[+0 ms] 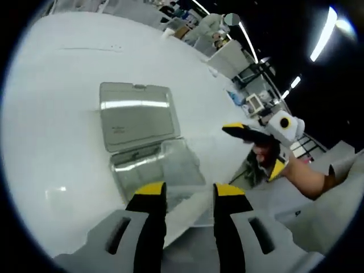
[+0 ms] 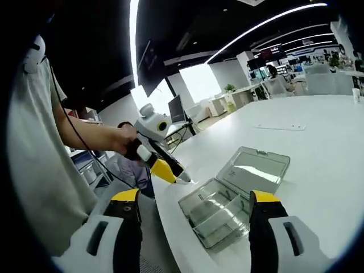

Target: Insert the divider into the dual guide fixture by aligning both edges with the guide slots and pushing it downward to the bottom, including one-sided entry, uneven engagement, binding, and posture correction.

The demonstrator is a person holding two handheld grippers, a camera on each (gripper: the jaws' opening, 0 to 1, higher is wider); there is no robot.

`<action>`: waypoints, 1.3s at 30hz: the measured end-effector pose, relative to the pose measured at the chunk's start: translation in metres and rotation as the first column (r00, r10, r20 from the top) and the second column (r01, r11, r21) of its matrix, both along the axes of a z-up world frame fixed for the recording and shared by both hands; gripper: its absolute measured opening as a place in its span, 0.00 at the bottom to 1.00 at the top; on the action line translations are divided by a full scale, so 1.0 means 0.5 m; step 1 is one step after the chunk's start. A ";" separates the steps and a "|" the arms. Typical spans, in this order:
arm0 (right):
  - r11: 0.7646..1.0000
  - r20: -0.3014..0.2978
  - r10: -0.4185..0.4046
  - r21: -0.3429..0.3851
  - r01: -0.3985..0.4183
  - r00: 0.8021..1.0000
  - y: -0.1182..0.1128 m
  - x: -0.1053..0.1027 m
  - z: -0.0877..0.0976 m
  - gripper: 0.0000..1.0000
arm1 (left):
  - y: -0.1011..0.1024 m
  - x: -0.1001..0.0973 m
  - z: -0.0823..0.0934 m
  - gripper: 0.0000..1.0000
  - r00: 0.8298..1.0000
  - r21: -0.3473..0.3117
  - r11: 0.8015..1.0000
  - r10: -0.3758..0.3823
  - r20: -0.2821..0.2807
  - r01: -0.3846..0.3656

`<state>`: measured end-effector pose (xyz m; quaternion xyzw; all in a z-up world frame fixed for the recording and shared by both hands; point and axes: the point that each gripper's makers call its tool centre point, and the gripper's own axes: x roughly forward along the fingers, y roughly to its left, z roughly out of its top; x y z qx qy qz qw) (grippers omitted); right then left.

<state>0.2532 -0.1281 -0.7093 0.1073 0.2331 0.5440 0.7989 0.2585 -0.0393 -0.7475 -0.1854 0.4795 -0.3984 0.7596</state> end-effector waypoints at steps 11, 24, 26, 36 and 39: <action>0.983 -0.068 0.029 0.183 -0.016 0.997 0.021 0.018 0.060 0.74 | -0.058 -0.019 0.046 0.29 0.997 -0.153 0.985 -0.078 0.017 0.080; 0.945 -0.125 0.123 0.317 -0.078 0.984 0.049 0.006 0.102 0.68 | -0.099 -0.026 0.086 0.29 0.991 -0.260 0.957 -0.123 0.052 0.132; 0.941 -0.129 0.132 0.328 -0.083 0.983 0.051 0.006 0.105 0.68 | -0.105 -0.027 0.094 0.29 0.990 -0.277 0.951 -0.127 0.064 0.140; 0.901 -0.174 0.203 0.418 -0.115 0.964 0.063 -0.012 0.128 0.63 | -0.129 -0.041 0.120 0.29 0.982 -0.321 0.929 -0.163 0.096 0.186; 0.897 -0.177 0.208 0.427 -0.115 0.962 0.063 -0.014 0.129 0.62 | -0.135 -0.044 0.127 0.29 0.980 -0.333 0.922 -0.172 0.102 0.197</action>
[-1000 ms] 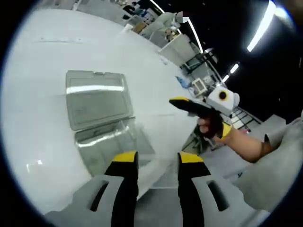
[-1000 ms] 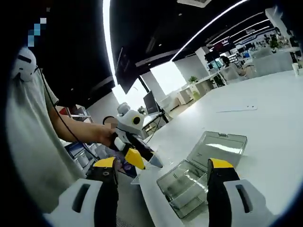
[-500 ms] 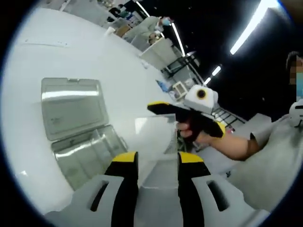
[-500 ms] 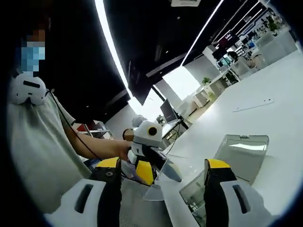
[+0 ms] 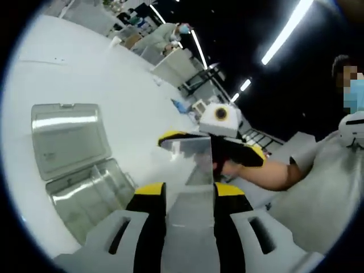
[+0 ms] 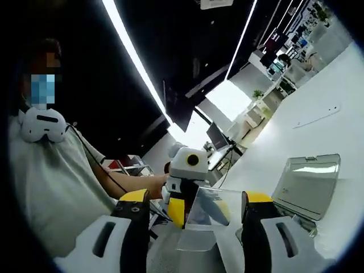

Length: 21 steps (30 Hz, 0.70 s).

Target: Insert the divider into the dual guide fixture by aligning both edges with the guide slots and pushing it downward to the bottom, including one-sided entry, uneven engagement, binding, and posture correction.

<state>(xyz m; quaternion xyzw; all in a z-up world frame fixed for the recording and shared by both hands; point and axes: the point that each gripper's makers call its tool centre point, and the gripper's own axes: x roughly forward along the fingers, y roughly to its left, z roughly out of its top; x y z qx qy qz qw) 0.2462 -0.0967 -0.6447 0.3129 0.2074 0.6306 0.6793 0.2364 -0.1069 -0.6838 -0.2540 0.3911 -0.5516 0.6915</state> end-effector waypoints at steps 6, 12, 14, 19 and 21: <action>1.000 -0.018 -0.003 0.010 0.003 1.000 -0.006 -0.001 -0.004 0.55 | -0.011 -0.002 0.010 0.29 1.000 -0.022 1.000 -0.012 0.009 0.012; 1.000 -0.041 -0.017 0.002 0.017 0.999 -0.013 0.004 -0.017 0.55 | -0.018 -0.003 0.017 0.29 1.000 -0.030 0.999 -0.022 0.017 0.023; 1.000 -0.049 -0.014 0.001 0.014 0.999 -0.012 0.002 -0.020 0.54 | -0.021 -0.002 0.018 0.29 0.999 -0.030 0.999 -0.026 0.020 0.026; 1.000 -0.058 -0.012 0.005 0.012 0.998 -0.011 0.002 -0.023 0.52 | -0.026 -0.004 0.021 0.29 0.999 -0.032 0.999 -0.035 0.025 0.036; 1.000 -0.062 -0.010 0.004 0.011 0.998 -0.011 0.002 -0.025 0.50 | -0.026 -0.006 0.019 0.29 0.999 -0.027 0.999 -0.040 0.026 0.041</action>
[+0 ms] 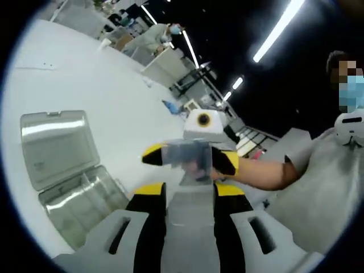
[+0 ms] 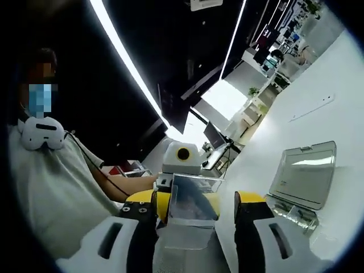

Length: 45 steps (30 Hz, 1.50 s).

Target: Insert the divider into the dual guide fixture by aligning both edges with the guide slots and pushing it downward to the bottom, including one-sided entry, uneven engagement, binding, and posture correction.

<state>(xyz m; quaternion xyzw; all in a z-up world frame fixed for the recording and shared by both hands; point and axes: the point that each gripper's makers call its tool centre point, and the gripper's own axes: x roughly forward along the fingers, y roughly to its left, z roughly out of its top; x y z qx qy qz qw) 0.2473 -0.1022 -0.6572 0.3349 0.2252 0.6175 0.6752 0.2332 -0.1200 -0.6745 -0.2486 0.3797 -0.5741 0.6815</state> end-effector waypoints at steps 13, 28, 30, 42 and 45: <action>1.000 -0.012 0.010 0.005 -0.010 1.000 -0.001 -0.008 -0.002 0.33 | 0.002 -0.006 -0.002 0.29 1.000 0.001 1.000 -0.003 -0.001 0.003; 1.000 -0.075 -0.009 0.003 0.009 0.997 0.013 -0.006 0.002 0.31 | 0.019 -0.008 0.005 0.31 0.999 -0.024 0.999 0.032 -0.019 -0.033; 1.000 -0.079 -0.016 -0.004 0.016 0.997 0.016 -0.004 0.001 0.31 | 0.023 -0.010 0.006 0.32 0.999 -0.015 0.999 0.034 0.011 -0.034; 0.982 -0.118 -0.104 -0.168 0.084 0.987 0.038 0.015 -0.042 0.31 | 0.046 -0.009 -0.024 0.40 0.973 0.201 0.972 0.077 0.218 -0.122; 0.965 -0.136 -0.159 -0.231 0.125 0.978 0.042 0.026 -0.060 0.31 | 0.052 0.000 -0.034 0.38 0.961 0.254 0.950 0.116 0.252 -0.182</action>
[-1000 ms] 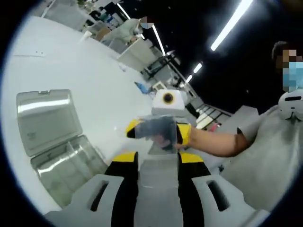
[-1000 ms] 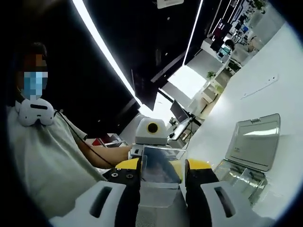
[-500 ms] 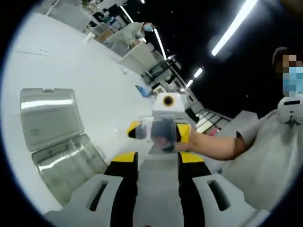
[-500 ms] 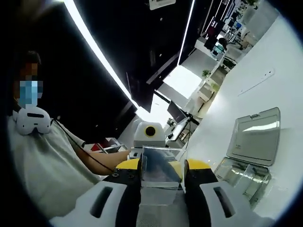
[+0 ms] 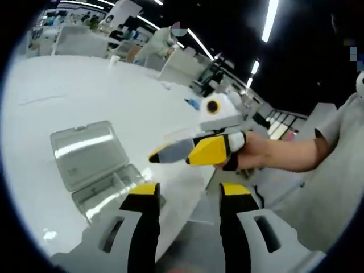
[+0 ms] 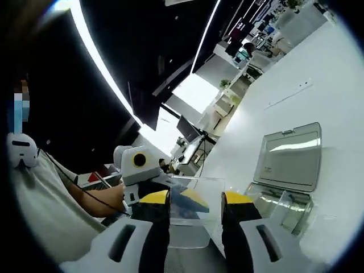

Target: Insert the divider into the dual guide fixture by aligning both edges with the guide slots and pushing it downward to the bottom, including one-sided entry, uneven engagement, binding, and posture correction.

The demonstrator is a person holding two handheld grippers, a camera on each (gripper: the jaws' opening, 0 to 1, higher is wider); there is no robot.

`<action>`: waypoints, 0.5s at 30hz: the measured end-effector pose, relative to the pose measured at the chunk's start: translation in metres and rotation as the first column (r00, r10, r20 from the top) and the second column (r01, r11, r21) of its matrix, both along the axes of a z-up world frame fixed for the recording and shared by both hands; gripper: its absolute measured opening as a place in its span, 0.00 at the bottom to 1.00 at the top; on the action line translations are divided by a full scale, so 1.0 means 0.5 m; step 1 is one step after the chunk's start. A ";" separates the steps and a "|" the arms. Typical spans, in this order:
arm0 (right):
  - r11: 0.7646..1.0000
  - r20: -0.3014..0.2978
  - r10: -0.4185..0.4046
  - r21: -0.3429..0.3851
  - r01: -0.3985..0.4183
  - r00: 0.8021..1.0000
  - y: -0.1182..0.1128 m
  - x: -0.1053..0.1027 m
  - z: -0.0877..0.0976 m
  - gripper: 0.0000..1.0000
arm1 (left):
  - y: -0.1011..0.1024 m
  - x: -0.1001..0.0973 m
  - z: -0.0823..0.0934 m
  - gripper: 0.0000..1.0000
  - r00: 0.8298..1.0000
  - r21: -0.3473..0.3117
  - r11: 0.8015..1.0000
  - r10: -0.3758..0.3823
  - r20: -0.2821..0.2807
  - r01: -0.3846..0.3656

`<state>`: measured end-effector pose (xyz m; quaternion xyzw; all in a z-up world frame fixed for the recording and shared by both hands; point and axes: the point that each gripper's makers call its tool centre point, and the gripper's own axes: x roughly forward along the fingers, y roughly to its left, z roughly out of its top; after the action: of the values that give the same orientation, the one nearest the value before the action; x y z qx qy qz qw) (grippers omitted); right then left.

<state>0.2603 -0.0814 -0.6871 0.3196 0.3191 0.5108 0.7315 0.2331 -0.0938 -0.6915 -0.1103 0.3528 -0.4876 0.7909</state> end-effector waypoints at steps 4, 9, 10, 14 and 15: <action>0.996 -0.046 -0.055 -0.071 0.052 0.997 0.000 0.011 -0.024 0.31 | 0.013 0.010 -0.025 0.32 0.997 0.138 0.989 0.051 0.060 -0.058; 0.982 -0.088 -0.122 -0.156 0.107 0.989 0.004 0.017 -0.049 0.31 | 0.019 0.021 -0.040 0.25 0.989 0.240 0.963 0.102 0.109 -0.125; 0.980 -0.093 -0.127 -0.164 0.110 0.988 0.006 0.017 -0.050 0.31 | 0.017 0.022 -0.042 0.24 0.989 0.246 0.960 0.111 0.102 -0.133; 0.964 -0.116 -0.169 -0.228 0.139 0.979 0.012 0.017 -0.063 0.31 | 0.020 0.028 -0.054 0.22 0.986 0.307 0.940 0.119 0.118 -0.150; 0.958 -0.115 -0.176 -0.250 0.143 0.978 0.011 0.017 -0.069 0.31 | 0.022 0.030 -0.059 0.21 0.985 0.328 0.931 0.126 0.120 -0.159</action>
<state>0.2687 -0.0760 -0.7213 0.2876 0.4009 0.3844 0.7803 0.2481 -0.0826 -0.7209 0.0248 0.3833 -0.3661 0.8476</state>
